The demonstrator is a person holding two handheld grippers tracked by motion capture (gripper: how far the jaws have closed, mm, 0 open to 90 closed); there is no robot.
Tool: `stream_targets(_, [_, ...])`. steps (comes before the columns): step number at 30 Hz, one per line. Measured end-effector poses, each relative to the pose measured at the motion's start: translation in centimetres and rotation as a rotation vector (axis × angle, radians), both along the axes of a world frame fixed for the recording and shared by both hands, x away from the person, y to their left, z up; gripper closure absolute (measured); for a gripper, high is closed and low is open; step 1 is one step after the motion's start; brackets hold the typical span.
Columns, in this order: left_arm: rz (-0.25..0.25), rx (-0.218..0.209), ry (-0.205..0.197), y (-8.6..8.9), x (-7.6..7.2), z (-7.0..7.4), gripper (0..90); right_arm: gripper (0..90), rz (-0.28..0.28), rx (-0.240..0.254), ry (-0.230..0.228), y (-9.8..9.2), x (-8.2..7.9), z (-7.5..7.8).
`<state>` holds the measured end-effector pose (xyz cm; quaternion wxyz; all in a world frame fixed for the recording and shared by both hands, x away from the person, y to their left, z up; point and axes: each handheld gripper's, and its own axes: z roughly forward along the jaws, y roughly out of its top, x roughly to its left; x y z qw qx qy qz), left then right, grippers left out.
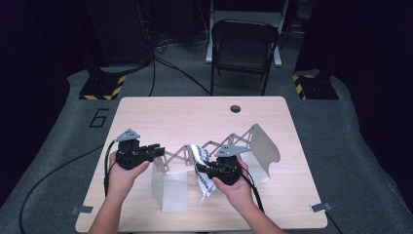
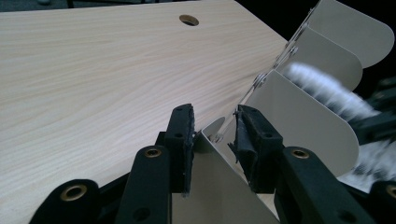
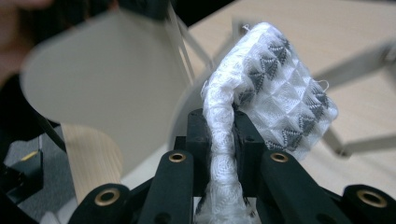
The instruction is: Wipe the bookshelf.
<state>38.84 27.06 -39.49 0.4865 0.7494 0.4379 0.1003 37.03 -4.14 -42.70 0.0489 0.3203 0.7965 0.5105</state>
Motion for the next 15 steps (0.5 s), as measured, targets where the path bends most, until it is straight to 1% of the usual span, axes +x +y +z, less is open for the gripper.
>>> stream_targets(2, [-0.001,-0.002,0.003,0.0,0.0,0.0,66.5,79.7,0.004,-0.029,0.03,0.3,0.1,-1.6])
stream_targets(4, [-0.001,-0.001,0.001,0.0,0.0,0.0,66.5,79.7,-0.001,-0.055,0.077,0.6,-0.1,-3.3])
stream_targets(5, [-0.001,-0.001,0.002,0.0,0.0,0.0,66.6,79.7,0.006,-0.073,0.085,0.7,-0.1,-4.0])
stream_targets(6, [0.001,-0.002,0.0,0.0,0.0,0.0,66.5,79.7,0.009,-0.086,0.096,0.8,-0.2,-4.4])
stream_targets(7, [0.0,-0.002,0.001,0.0,0.0,0.0,66.5,79.7,0.011,-0.099,0.096,0.8,-0.3,-4.7])
stream_targets(8, [0.0,-0.002,0.0,0.0,0.0,0.0,66.5,79.7,0.011,-0.102,0.095,0.9,-0.3,-4.7])
stream_targets(9, [0.0,-0.001,0.0,0.0,0.1,0.0,66.5,79.7,0.013,-0.094,0.087,0.8,-0.3,-4.5])
stream_targets(10, [0.001,0.0,-0.001,0.0,0.0,0.0,66.6,79.7,0.015,-0.084,0.089,0.7,-0.3,-4.0])
stream_targets(11, [0.002,0.002,-0.001,0.0,0.0,0.0,66.6,79.7,0.013,-0.063,0.077,0.5,-0.3,-3.4])
stream_targets(13, [0.002,0.003,0.0,-0.1,0.0,0.0,66.6,79.7,0.009,-0.009,0.044,0.1,-0.4,-1.6])
stream_targets(15, [0.003,0.005,-0.001,-0.1,0.0,-0.1,66.7,79.7,0.007,0.041,0.0,-0.2,-0.5,0.2])
